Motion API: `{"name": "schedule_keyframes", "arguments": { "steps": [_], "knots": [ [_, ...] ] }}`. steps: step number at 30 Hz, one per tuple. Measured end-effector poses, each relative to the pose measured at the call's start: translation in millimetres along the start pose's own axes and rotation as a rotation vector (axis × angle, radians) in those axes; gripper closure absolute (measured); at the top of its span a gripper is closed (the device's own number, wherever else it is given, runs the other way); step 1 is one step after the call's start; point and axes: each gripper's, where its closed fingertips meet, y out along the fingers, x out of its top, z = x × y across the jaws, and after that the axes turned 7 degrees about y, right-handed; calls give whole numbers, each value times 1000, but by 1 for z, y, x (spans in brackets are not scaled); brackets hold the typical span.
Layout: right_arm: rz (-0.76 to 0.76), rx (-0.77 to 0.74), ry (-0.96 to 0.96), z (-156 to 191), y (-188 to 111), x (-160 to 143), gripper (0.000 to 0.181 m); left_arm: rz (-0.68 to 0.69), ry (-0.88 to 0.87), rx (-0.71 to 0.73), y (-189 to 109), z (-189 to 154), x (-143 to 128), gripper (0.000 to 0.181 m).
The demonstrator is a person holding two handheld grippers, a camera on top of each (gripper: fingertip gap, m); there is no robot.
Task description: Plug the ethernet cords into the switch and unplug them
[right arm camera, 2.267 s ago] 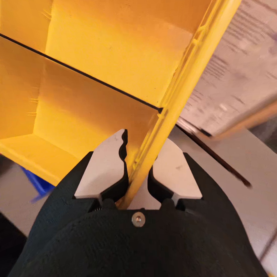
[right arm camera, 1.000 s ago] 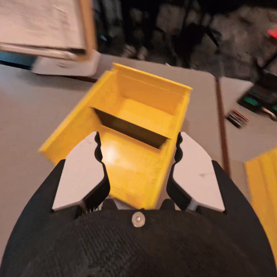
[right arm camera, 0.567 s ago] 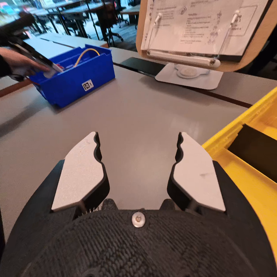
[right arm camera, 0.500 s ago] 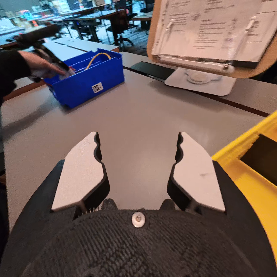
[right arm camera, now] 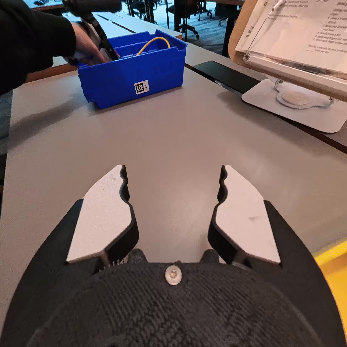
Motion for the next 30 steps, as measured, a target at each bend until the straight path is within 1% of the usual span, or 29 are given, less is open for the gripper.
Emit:
{"name": "schedule_keyframes", "arguments": {
  "steps": [1,4,6,8,10,12,14,18,21,24,27,29,30],
  "knots": [
    [-10,14,4,2,2,0,90,4,31,14,0,3,-1,119],
    [-31,60,26,9,10,-2,91,-28,64,-20,-2,0,0,120],
    [-23,69,27,12,15,-5,91,-67,115,-2,-10,-2,2,120],
    [-13,77,8,15,19,-9,91,-141,171,40,-26,-4,10,121],
    [-5,84,3,18,22,-12,91,-230,232,92,-52,-8,21,122],
    [-9,88,11,21,25,-11,91,-336,322,183,-89,-13,34,122],
    [-24,100,17,26,25,-8,91,-437,398,278,-135,-18,47,122],
    [-42,118,12,41,21,1,92,-667,485,447,-244,-32,67,122],
    [-62,130,-16,57,14,12,92,-836,504,499,-323,-49,71,123],
    [-83,170,-46,83,3,28,92,-994,508,516,-391,-70,65,123],
    [-89,206,-58,115,-10,44,96,-1093,544,460,-433,-102,56,123],
    [-95,246,-83,140,-21,50,93,-1140,585,442,-451,-125,48,123],
    [-108,261,-99,152,-28,52,93,-1150,615,415,-455,-139,43,123]
  ]
}}
